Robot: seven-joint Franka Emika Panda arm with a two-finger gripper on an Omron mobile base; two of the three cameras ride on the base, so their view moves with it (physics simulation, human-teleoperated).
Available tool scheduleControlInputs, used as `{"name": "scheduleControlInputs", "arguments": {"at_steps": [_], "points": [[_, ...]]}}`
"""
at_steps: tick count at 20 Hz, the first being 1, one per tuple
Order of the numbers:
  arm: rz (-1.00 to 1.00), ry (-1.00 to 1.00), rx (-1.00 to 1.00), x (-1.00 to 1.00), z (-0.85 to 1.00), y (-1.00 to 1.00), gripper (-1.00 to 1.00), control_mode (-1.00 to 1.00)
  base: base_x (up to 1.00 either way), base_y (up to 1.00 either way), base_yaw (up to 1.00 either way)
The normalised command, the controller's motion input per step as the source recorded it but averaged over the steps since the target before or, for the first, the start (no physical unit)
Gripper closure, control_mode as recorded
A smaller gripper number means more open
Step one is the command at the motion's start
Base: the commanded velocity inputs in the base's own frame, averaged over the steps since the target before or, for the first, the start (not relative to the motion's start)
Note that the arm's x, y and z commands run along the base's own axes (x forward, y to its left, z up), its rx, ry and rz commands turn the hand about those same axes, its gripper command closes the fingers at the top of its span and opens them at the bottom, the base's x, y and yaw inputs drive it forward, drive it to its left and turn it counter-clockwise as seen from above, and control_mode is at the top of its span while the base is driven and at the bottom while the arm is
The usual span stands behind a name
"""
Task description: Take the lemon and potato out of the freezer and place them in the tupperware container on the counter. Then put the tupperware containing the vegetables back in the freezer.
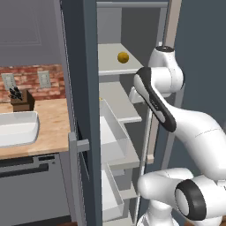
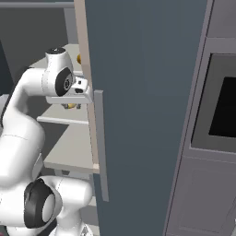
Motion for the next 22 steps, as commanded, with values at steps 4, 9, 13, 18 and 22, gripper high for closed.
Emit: {"name": "scheduleControlInputs", "arguments": {"at_steps": [4, 9, 13, 18, 22], "points": [[0.00, -0.05, 0.00, -0.13, 0.00, 0.00, -1.00, -1.00, 0.00, 0.00, 0.00], [0.00, -0.12, 0.00, -0.47, 0.14, -0.01, -1.00, -1.00, 0.00, 0.00, 0.00], [0.00, -0.06, 0.02, -0.54, 0.25, -0.07, -1.00, -1.00, 0.00, 0.00, 0.00], [-0.01, 0.00, 0.03, -0.46, 0.24, -0.14, -1.00, -1.00, 0.00, 0.00, 0.00], [0.00, 0.00, 0.03, -0.37, 0.18, -0.12, -1.00, -1.00, 0.00, 0.00, 0.00]]}}
